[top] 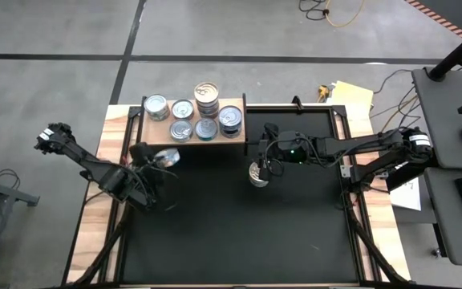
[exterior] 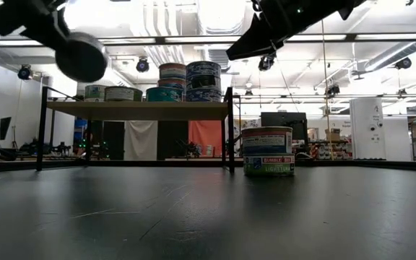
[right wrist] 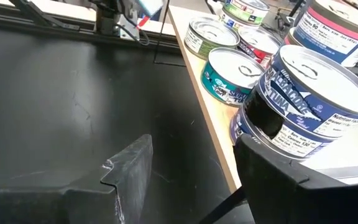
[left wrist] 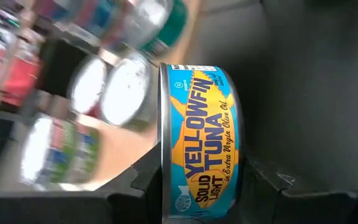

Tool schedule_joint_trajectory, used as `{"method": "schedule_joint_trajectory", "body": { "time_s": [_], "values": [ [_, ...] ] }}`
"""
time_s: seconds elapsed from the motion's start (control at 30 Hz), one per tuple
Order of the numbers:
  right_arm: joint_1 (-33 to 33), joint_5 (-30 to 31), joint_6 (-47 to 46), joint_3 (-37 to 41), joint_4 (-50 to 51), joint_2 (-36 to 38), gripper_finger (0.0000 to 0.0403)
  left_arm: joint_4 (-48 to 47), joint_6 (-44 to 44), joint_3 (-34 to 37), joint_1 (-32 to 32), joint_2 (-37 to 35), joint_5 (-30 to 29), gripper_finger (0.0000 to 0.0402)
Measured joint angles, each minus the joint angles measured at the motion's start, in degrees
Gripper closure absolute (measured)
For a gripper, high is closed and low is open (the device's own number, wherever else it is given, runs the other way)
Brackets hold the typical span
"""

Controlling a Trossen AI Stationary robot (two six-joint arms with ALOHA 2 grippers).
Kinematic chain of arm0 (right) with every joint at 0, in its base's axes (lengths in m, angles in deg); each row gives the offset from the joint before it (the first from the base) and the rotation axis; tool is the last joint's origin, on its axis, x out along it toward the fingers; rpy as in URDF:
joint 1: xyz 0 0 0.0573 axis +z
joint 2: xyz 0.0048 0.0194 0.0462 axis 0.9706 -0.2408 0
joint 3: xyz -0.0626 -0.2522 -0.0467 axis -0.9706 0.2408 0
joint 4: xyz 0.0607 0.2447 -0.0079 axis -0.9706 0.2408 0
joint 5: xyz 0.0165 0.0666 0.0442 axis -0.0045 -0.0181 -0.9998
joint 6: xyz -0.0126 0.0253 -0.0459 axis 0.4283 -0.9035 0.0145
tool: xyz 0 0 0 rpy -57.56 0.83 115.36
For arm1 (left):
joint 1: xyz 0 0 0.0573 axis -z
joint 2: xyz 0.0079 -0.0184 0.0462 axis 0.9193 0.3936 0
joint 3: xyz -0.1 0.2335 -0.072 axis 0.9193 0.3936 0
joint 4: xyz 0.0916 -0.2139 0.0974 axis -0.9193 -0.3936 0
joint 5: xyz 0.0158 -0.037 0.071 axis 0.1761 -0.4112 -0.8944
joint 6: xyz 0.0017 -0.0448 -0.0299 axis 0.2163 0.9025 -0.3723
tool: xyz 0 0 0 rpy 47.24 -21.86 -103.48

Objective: Stack canned seafood by type on shelf
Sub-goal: Put the yellow/blue tuna can on the shelf

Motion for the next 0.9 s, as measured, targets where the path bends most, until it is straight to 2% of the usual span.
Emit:
{"method": "schedule_joint_trajectory", "body": {
  "time_s": [0.2, 0.33, 0.57, 0.9],
  "values": [
    [0.00, -0.03, 0.00, 0.00, -0.23, 0.00, 0.0191, -3.70, -4.85, -1.80, -0.02, 1.12, -1.20, 0.0271],
    [0.00, -0.04, 0.02, 0.02, -0.34, -0.07, 0.0193, -10.05, -2.87, -0.43, -0.31, 1.76, -1.22, 0.0271],
    [0.00, -0.12, 0.02, 0.02, -0.43, -0.11, 0.0186, -9.61, -2.74, 0.75, -2.75, 2.76, -1.21, 0.0271],
    [0.00, -0.14, 0.02, 0.02, -0.41, -0.17, 0.0186, -9.65, -2.62, 0.78, -9.76, 5.36, -1.22, 0.0271]
  ]
}}
